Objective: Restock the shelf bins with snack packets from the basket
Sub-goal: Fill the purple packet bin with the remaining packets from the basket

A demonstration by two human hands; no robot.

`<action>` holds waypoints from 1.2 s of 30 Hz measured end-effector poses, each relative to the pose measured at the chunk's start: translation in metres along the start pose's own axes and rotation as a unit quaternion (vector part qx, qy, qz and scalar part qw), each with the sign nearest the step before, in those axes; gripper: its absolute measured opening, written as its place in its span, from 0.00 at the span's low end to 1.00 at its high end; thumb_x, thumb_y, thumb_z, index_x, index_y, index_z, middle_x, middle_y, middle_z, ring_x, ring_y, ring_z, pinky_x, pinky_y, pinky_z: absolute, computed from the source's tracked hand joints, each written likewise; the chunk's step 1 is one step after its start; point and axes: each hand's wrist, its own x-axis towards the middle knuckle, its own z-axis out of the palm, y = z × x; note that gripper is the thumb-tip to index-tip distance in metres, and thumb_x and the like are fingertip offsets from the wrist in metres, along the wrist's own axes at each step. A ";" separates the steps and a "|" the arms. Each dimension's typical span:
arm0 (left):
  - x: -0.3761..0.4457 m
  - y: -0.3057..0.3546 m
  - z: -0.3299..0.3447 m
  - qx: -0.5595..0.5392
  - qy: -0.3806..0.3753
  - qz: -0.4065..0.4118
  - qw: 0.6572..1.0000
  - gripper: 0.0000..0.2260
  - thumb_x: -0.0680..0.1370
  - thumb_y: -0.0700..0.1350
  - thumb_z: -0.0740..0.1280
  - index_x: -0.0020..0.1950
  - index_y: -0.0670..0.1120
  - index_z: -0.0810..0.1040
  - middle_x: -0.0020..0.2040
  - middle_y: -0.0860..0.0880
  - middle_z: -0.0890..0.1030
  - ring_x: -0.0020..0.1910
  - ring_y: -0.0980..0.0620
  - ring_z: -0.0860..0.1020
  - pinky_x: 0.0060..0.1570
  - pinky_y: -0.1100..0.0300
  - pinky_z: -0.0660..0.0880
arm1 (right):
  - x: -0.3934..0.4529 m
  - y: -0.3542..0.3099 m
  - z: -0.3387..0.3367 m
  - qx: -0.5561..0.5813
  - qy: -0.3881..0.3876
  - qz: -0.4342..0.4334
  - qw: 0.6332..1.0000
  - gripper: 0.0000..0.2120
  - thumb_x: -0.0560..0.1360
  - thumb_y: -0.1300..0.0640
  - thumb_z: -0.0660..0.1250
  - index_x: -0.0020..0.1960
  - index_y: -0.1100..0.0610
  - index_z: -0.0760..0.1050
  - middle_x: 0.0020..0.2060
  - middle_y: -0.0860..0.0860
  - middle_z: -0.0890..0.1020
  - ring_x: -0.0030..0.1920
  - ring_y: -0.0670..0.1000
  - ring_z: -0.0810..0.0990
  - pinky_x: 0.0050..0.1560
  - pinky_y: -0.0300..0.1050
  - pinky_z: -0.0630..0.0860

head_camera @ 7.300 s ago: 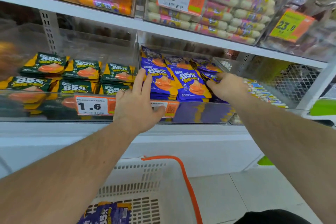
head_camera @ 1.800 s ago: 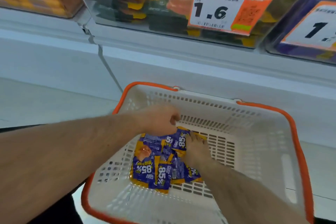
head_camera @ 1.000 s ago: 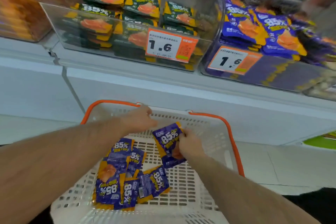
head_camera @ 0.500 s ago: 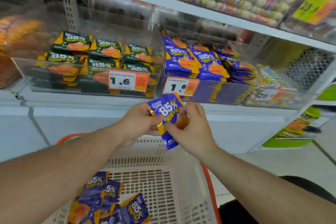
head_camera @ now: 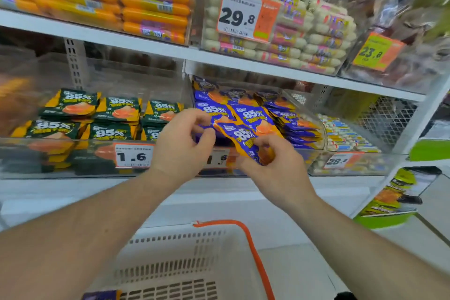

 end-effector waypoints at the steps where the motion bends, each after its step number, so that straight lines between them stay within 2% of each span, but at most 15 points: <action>1: 0.015 -0.001 0.002 0.053 -0.015 0.017 0.998 0.12 0.76 0.48 0.67 0.59 0.49 0.76 0.52 0.56 0.77 0.52 0.56 0.76 0.53 0.56 0.74 | 0.013 -0.001 -0.005 -0.018 0.003 -0.006 1.000 0.17 0.65 0.46 0.76 0.49 0.47 0.75 0.46 0.43 0.77 0.43 0.42 0.75 0.40 0.35 0.69; 5: 0.060 -0.020 0.013 0.197 -0.057 0.028 0.978 0.26 0.76 0.55 0.66 0.72 0.46 0.70 0.74 0.48 0.67 0.72 0.48 0.65 0.70 0.50 0.63 | 0.069 -0.008 -0.015 -0.044 0.015 0.001 0.999 0.16 0.67 0.44 0.74 0.51 0.49 0.77 0.43 0.45 0.78 0.45 0.48 0.77 0.44 0.44 0.72; 7: 0.065 -0.029 0.016 0.209 -0.081 -0.024 0.974 0.29 0.77 0.59 0.65 0.75 0.47 0.66 0.77 0.49 0.63 0.75 0.49 0.61 0.72 0.45 0.61 | 0.100 -0.011 -0.013 -0.055 0.022 0.002 0.998 0.20 0.68 0.43 0.73 0.56 0.50 0.79 0.45 0.45 0.79 0.48 0.48 0.77 0.47 0.45 0.73; 10: 0.064 -0.035 0.020 0.183 -0.104 -0.060 0.976 0.29 0.78 0.58 0.65 0.76 0.48 0.65 0.78 0.52 0.61 0.75 0.52 0.61 0.72 0.48 0.64 | 0.144 -0.014 -0.001 -0.098 0.023 0.000 0.995 0.25 0.68 0.41 0.72 0.62 0.51 0.79 0.54 0.49 0.82 0.56 0.51 0.79 0.55 0.48 0.76; 12: 0.064 -0.035 0.021 0.162 -0.109 -0.061 0.979 0.29 0.77 0.57 0.65 0.75 0.48 0.66 0.78 0.54 0.60 0.74 0.54 0.61 0.70 0.50 0.66 | 0.172 -0.014 0.009 -0.147 0.014 0.001 0.989 0.24 0.69 0.38 0.71 0.56 0.53 0.81 0.48 0.51 0.83 0.55 0.55 0.80 0.53 0.49 0.77; 14: 0.066 -0.037 0.020 0.148 -0.109 -0.058 0.981 0.29 0.77 0.57 0.66 0.75 0.47 0.65 0.78 0.54 0.60 0.74 0.54 0.62 0.70 0.51 0.67 | 0.198 -0.015 0.021 -0.222 -0.025 0.014 0.975 0.24 0.71 0.33 0.65 0.41 0.56 0.79 0.39 0.53 0.81 0.52 0.58 0.80 0.47 0.48 0.76; 15: 0.065 -0.038 0.020 0.147 -0.109 -0.057 0.982 0.29 0.77 0.57 0.66 0.75 0.47 0.65 0.77 0.54 0.59 0.74 0.55 0.62 0.69 0.51 0.68 | 0.210 -0.015 0.028 -0.264 -0.053 0.026 0.963 0.27 0.72 0.31 0.62 0.38 0.56 0.76 0.41 0.54 0.80 0.53 0.59 0.79 0.48 0.47 0.74; 16: 0.066 -0.038 0.021 0.147 -0.107 -0.056 0.982 0.30 0.77 0.57 0.66 0.75 0.48 0.65 0.77 0.55 0.59 0.73 0.55 0.62 0.69 0.52 0.68 | 0.221 -0.014 0.036 -0.297 -0.076 0.037 0.951 0.28 0.73 0.29 0.58 0.42 0.55 0.76 0.49 0.55 0.81 0.57 0.59 0.78 0.52 0.47 0.74; 18: 0.065 -0.040 0.021 0.144 -0.103 -0.053 0.983 0.30 0.77 0.57 0.66 0.75 0.48 0.65 0.77 0.56 0.59 0.73 0.56 0.62 0.68 0.52 0.69 | 0.242 -0.009 0.051 -0.324 -0.111 0.065 0.937 0.33 0.73 0.27 0.55 0.61 0.51 0.77 0.68 0.56 0.75 0.67 0.60 0.72 0.64 0.51 0.71; 20: 0.065 -0.040 0.022 0.134 -0.104 -0.051 0.984 0.29 0.76 0.57 0.67 0.75 0.48 0.66 0.77 0.56 0.59 0.72 0.56 0.63 0.67 0.51 0.71 | 0.253 -0.003 0.061 -0.318 -0.117 0.081 0.937 0.38 0.71 0.26 0.55 0.71 0.48 0.70 0.73 0.55 0.69 0.71 0.60 0.69 0.69 0.56 0.67; 23: 0.065 -0.042 0.021 0.128 -0.106 -0.052 0.985 0.29 0.76 0.58 0.67 0.75 0.49 0.66 0.77 0.57 0.58 0.72 0.56 0.63 0.66 0.51 0.71 | 0.263 0.003 0.071 -0.287 -0.078 0.069 0.952 0.42 0.65 0.24 0.58 0.70 0.49 0.71 0.69 0.55 0.73 0.67 0.60 0.73 0.65 0.58 0.72; 27: 0.064 -0.043 0.022 0.116 -0.095 -0.047 0.987 0.29 0.75 0.56 0.68 0.74 0.48 0.67 0.77 0.57 0.59 0.72 0.57 0.63 0.68 0.54 0.69 | 0.269 0.006 0.074 -0.300 -0.092 0.036 0.949 0.35 0.68 0.30 0.65 0.64 0.54 0.75 0.60 0.54 0.79 0.57 0.56 0.79 0.57 0.51 0.79; 31: 0.064 -0.042 0.022 0.120 -0.096 -0.042 0.987 0.30 0.75 0.56 0.68 0.74 0.47 0.66 0.77 0.57 0.58 0.73 0.58 0.62 0.69 0.56 0.67 | 0.269 0.007 0.079 -0.328 -0.127 0.018 0.936 0.31 0.74 0.29 0.58 0.61 0.52 0.78 0.61 0.53 0.79 0.57 0.55 0.78 0.55 0.49 0.77; 33: 0.064 -0.042 0.022 0.119 -0.099 -0.045 0.987 0.30 0.76 0.56 0.68 0.74 0.47 0.66 0.77 0.57 0.58 0.72 0.58 0.62 0.68 0.55 0.68 | 0.271 0.007 0.080 -0.328 -0.143 0.017 0.934 0.26 0.78 0.34 0.56 0.59 0.53 0.77 0.62 0.55 0.78 0.58 0.56 0.78 0.53 0.47 0.75; 36: 0.064 -0.042 0.021 0.121 -0.107 -0.051 0.986 0.30 0.76 0.57 0.68 0.75 0.48 0.65 0.77 0.58 0.57 0.73 0.58 0.61 0.67 0.53 0.71 | 0.272 0.003 0.077 -0.307 -0.134 0.031 0.942 0.24 0.81 0.39 0.56 0.66 0.56 0.74 0.63 0.56 0.77 0.59 0.56 0.77 0.55 0.48 0.75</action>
